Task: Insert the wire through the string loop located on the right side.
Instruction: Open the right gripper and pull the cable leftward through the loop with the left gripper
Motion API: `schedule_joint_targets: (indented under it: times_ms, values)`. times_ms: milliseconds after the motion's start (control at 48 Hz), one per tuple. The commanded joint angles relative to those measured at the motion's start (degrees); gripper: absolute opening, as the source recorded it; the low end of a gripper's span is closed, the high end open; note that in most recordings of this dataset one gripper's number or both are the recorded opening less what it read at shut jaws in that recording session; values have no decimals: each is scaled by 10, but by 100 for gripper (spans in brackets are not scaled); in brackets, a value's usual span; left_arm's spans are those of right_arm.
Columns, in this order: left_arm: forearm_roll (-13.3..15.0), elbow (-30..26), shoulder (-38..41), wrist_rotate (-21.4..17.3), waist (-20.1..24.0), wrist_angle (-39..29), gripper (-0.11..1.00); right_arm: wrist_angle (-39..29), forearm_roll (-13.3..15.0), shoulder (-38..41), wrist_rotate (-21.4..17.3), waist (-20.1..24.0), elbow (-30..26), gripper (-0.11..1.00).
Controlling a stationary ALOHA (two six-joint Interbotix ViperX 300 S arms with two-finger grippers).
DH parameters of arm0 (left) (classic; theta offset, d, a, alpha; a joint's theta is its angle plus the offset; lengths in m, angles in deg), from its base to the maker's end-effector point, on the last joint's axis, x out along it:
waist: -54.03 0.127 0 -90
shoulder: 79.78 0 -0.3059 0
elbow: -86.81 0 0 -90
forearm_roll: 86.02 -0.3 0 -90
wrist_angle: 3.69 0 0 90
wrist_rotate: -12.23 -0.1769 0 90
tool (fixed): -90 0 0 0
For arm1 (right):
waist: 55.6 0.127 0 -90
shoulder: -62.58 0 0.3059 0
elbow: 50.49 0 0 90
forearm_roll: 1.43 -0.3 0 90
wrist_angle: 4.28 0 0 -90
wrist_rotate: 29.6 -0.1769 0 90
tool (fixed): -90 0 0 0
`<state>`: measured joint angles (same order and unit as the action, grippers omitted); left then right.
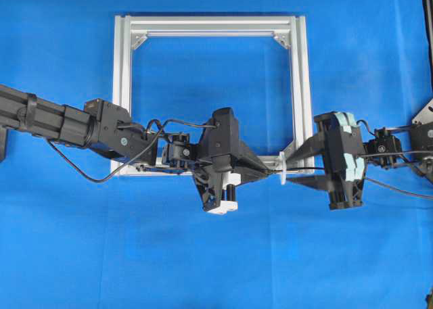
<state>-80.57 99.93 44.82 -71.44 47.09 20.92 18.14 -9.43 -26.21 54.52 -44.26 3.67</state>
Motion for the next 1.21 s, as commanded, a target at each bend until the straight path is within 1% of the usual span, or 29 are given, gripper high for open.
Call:
schedule_joint_targets:
  times_ms: [0,63,104,146,167,250,313,396,897,1188]
  values:
    - [-1,-6,-11,-1,1,5,8,-19,-3,-15,-1,0,-8,53]
    - [-1,-5,-11,-2,1,5,8,-31,-3,-19,-1,0,-6,73]
    - [-1,-5,-11,-2,1,5,8,-35,-4,-21,-1,0,-5,84]
    - [-2,-4,-13,-2,1,5,8,-39,-4,-23,-1,0,-4,92]
    - [-1,-3,-14,-3,1,5,8,-40,-3,-25,-1,0,-4,93]
    - [-2,6,-25,-5,1,5,8,-40,-3,-28,-1,0,-4,90]
    - [-2,18,-38,-11,1,5,8,-41,-3,-31,0,0,-4,92]
    - [-2,49,-64,-20,1,4,8,-46,-3,-34,0,0,-4,92]
    - [-2,291,-267,-15,-3,4,8,-57,-2,-46,2,0,-3,92]
    - [-2,411,-376,-13,-16,1,8,-57,-1,-49,3,0,-4,92]
